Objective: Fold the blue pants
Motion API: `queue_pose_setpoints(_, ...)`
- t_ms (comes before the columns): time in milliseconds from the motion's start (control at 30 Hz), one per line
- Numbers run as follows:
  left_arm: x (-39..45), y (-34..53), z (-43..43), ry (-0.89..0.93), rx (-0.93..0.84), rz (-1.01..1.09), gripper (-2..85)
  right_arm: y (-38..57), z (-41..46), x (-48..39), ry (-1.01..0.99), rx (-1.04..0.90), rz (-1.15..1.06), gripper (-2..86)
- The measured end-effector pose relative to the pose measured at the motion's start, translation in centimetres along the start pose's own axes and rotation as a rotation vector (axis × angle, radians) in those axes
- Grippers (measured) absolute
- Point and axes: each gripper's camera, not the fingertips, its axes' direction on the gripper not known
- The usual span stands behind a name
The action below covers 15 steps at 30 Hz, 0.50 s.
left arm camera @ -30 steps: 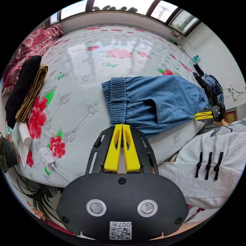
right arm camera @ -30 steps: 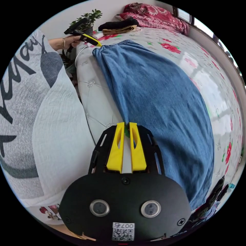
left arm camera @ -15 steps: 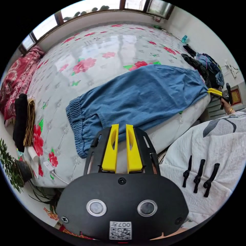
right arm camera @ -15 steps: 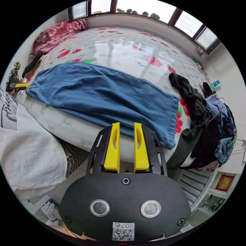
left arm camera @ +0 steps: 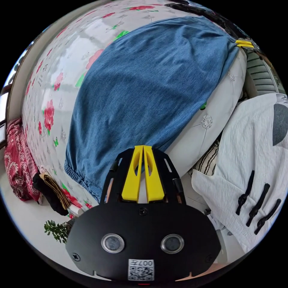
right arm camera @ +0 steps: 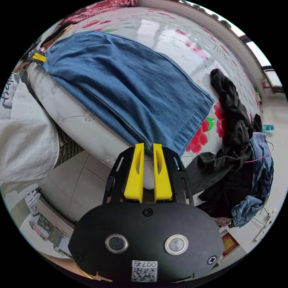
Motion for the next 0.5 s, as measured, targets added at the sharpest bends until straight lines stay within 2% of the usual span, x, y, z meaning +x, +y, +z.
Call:
queue_pose_setpoints(167, -2.1, -1.9, 1.8, 0.011, -0.05, -0.003, -0.9, -0.7, -2.4, 0.9, -0.061, 0.016, -0.006, 0.0)
queue_pose_setpoints(367, -2.7, -2.6, 2.6, -0.052, -0.108, 0.061, -1.0, -0.4, -7.2, 1.0, -0.036, 0.092, -0.012, -0.2)
queue_pose_setpoints(500, -2.8, -1.9, 3.6, -0.091, -0.12, 0.108, -1.0, -0.5, -5.8, -0.5, -0.049, -0.022, -0.091, -0.2)
